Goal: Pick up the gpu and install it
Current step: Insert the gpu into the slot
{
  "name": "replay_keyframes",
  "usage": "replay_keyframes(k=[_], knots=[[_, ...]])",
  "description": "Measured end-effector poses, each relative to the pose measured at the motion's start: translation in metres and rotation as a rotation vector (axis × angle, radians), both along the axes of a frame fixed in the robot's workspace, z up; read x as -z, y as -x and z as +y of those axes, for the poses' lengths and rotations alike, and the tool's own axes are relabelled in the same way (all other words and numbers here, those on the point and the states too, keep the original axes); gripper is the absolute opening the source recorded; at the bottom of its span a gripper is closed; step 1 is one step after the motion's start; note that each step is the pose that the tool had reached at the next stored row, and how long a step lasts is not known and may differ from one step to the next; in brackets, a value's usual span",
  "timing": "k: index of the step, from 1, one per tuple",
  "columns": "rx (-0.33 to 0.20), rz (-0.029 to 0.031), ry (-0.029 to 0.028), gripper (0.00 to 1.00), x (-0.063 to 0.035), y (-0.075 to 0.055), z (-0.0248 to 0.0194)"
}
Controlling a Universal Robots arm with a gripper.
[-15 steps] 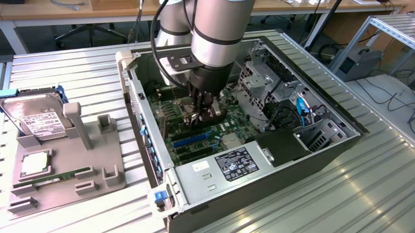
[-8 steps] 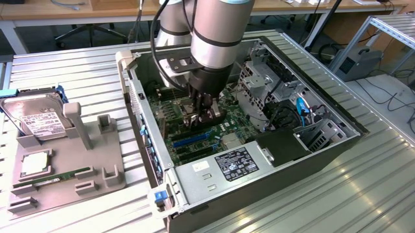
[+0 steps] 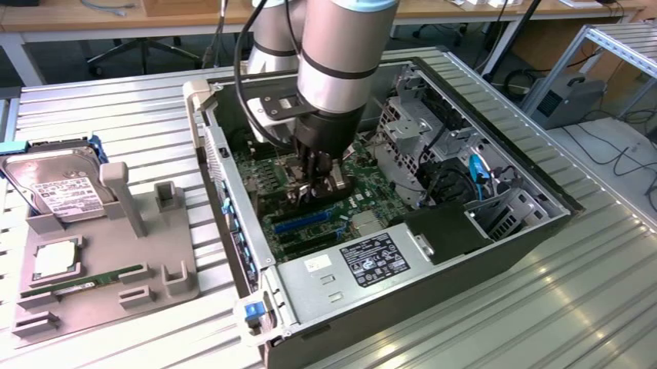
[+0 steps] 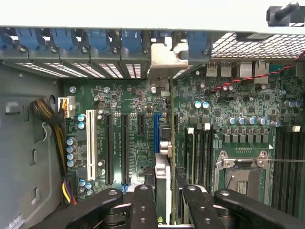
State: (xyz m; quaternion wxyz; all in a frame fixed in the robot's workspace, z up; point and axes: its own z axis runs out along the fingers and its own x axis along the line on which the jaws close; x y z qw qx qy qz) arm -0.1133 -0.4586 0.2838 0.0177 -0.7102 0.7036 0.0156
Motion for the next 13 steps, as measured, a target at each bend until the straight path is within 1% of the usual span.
replay_keyframes(k=[2,3,8,9,10,13], knots=[[0.0,0.0,0.0022,0.27,0.0006,0.0012,-0.0001],[0.0,0.0001,0.0047,0.27,0.0009,0.0016,-0.0001],[0.005,0.0,0.0212,0.27,0.0025,0.002,-0.0001],[0.008,0.0001,0.0232,0.27,0.0027,0.002,-0.0001],[0.011,0.0001,0.0245,0.27,0.0028,0.002,-0.0001],[0.031,0.0004,0.0247,0.27,0.0032,0.0021,0.0]])
